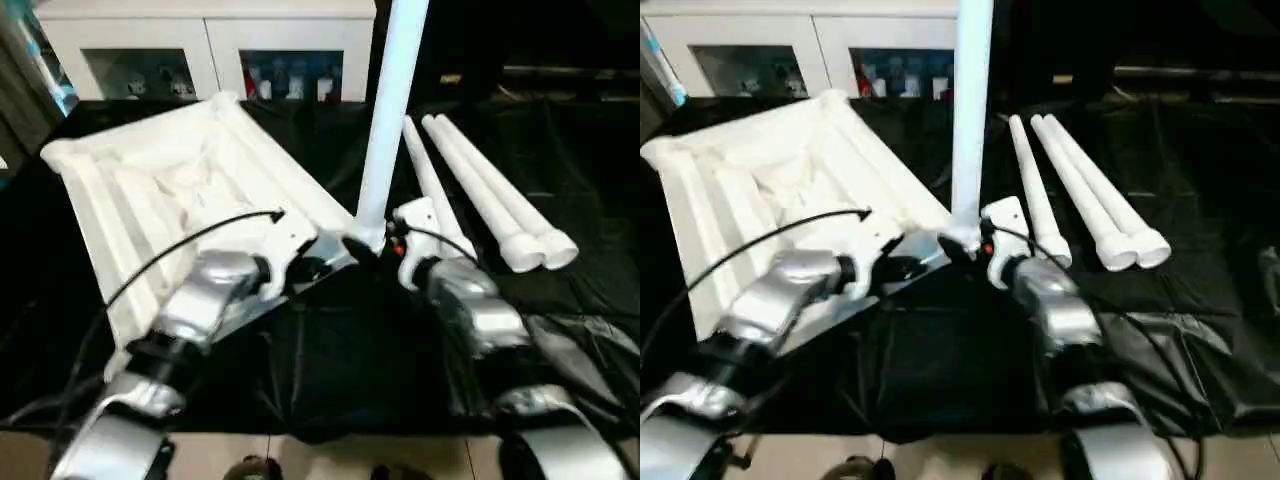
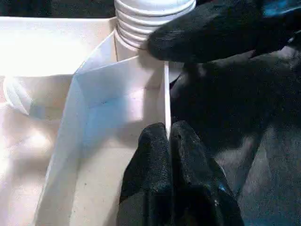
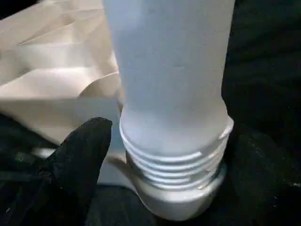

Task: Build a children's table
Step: Rotate leg to tighten

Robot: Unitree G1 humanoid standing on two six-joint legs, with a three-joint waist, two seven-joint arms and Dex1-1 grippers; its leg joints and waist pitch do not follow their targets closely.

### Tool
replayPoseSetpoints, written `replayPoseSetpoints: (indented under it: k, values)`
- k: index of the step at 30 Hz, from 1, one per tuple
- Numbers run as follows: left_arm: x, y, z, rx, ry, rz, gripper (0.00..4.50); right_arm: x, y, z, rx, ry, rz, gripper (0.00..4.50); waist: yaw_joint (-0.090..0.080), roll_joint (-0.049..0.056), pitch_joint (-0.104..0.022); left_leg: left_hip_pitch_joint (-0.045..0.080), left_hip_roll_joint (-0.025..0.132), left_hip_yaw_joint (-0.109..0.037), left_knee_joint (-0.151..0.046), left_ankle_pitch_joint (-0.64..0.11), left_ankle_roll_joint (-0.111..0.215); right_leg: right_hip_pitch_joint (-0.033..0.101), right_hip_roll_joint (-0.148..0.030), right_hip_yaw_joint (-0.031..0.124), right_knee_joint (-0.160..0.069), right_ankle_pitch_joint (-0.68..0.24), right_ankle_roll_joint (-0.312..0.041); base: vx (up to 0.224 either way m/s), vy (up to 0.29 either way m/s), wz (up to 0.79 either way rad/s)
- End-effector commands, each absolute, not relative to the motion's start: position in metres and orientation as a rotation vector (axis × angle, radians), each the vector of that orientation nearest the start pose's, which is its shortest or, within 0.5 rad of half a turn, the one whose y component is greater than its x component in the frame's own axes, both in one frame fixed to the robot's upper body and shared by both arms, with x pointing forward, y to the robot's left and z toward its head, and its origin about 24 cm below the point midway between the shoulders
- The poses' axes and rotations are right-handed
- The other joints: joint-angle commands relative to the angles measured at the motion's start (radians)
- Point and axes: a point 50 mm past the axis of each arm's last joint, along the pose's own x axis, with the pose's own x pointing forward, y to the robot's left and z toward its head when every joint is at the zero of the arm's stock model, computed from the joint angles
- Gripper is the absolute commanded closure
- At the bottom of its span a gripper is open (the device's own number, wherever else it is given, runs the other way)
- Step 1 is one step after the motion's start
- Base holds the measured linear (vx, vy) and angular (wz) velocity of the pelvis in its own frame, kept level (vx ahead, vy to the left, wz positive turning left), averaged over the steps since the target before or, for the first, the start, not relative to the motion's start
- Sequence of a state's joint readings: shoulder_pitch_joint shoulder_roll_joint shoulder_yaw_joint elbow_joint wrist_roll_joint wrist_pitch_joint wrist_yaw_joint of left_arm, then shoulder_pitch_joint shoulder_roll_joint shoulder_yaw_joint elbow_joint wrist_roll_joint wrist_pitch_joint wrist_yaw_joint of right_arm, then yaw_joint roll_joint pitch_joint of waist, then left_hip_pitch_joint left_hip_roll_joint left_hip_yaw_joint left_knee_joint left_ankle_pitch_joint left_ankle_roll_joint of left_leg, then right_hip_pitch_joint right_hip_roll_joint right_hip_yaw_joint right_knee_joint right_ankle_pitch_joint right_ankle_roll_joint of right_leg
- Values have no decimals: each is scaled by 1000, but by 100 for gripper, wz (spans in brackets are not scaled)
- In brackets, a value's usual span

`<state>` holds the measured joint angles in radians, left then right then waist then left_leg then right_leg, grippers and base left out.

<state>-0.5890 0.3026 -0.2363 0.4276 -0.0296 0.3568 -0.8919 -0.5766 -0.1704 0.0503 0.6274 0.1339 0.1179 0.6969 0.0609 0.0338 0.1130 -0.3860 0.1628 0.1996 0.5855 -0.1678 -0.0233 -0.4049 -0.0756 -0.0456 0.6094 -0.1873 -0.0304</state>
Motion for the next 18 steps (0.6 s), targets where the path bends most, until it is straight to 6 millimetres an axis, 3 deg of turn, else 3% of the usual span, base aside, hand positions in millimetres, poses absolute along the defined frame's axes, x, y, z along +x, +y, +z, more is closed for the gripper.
replayPoseSetpoints:
  k: [1,5,9,11,12,14,18]
  values:
    - [319,109,68,280,394,-1150,450,332,-111,55,-28,233,917,56,6,-12,-72,13,65,-33,-70,-167,94,44,-82,50,-73,-157,-214,59,-34,2]
    - [312,120,72,291,403,-1233,450,325,-129,64,-98,236,1037,56,11,-11,-79,10,64,-28,-58,-63,152,47,-74,40,-52,13,-269,29,-17,1]
    - [307,126,73,287,424,-1283,450,320,-137,70,-121,234,1102,56,22,-8,-81,6,69,-27,-50,-14,191,40,-71,35,-42,87,-290,0,0,0]
    - [305,130,74,287,433,-1302,450,320,-139,72,-132,231,1122,56,28,-6,-76,10,73,-27,-55,-72,170,38,-76,34,-52,-13,-285,0,0,0]
    - [304,131,74,289,438,-1313,450,319,-140,73,-138,231,1131,56,28,-6,-76,10,73,-27,-55,-72,170,38,-76,34,-52,-13,-285,0,0,0]
    - [301,133,75,281,446,-1336,450,319,-141,74,-153,228,1138,56,27,-3,-68,16,77,-28,-66,-159,108,35,-75,35,-65,-138,-270,0,0,0]
    - [300,138,76,286,455,-1349,450,320,-140,75,-154,236,1148,56,24,-3,-67,15,76,-30,-71,-178,77,37,-78,37,-67,-165,-255,0,0,0]
